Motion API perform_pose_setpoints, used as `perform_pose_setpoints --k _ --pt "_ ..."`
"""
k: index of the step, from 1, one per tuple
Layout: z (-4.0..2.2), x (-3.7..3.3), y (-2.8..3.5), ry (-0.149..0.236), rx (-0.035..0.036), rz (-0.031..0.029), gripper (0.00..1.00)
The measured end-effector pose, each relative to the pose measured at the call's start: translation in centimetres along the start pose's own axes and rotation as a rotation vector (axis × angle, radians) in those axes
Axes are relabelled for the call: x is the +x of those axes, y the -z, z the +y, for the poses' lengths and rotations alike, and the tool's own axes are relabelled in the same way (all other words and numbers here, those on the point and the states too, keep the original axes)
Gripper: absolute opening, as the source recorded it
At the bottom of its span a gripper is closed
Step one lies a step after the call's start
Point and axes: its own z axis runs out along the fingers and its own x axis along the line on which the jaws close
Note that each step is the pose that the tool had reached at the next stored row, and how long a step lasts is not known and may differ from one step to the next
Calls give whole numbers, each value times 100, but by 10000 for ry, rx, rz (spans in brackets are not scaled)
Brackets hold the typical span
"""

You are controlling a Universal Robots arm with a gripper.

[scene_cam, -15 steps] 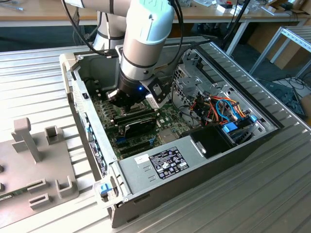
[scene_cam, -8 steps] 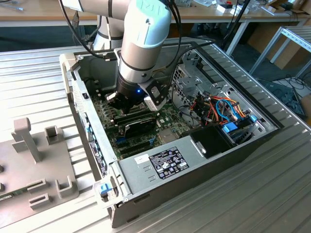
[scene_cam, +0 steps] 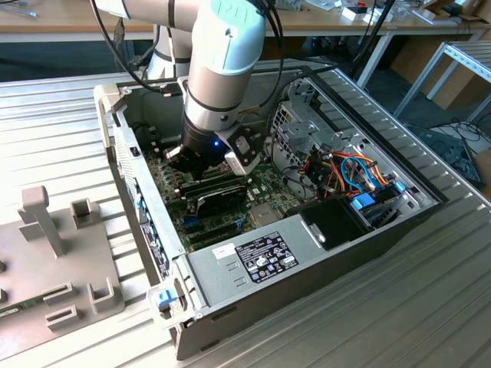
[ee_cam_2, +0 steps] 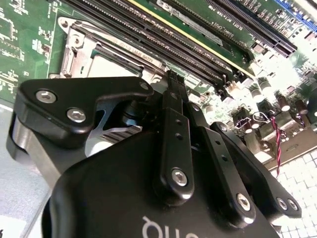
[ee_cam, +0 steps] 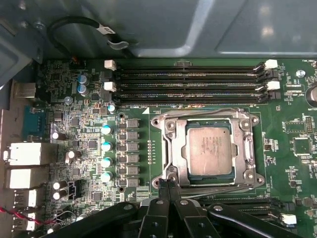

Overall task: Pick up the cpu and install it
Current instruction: 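Install the second cpu locking lever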

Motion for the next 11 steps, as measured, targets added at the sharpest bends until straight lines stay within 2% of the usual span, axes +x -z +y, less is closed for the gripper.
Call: perform_pose_setpoints --k 3,11 --pt "3 27 -28 0 3 1 11" --pt "2 29 -46 1 -1 0 11"
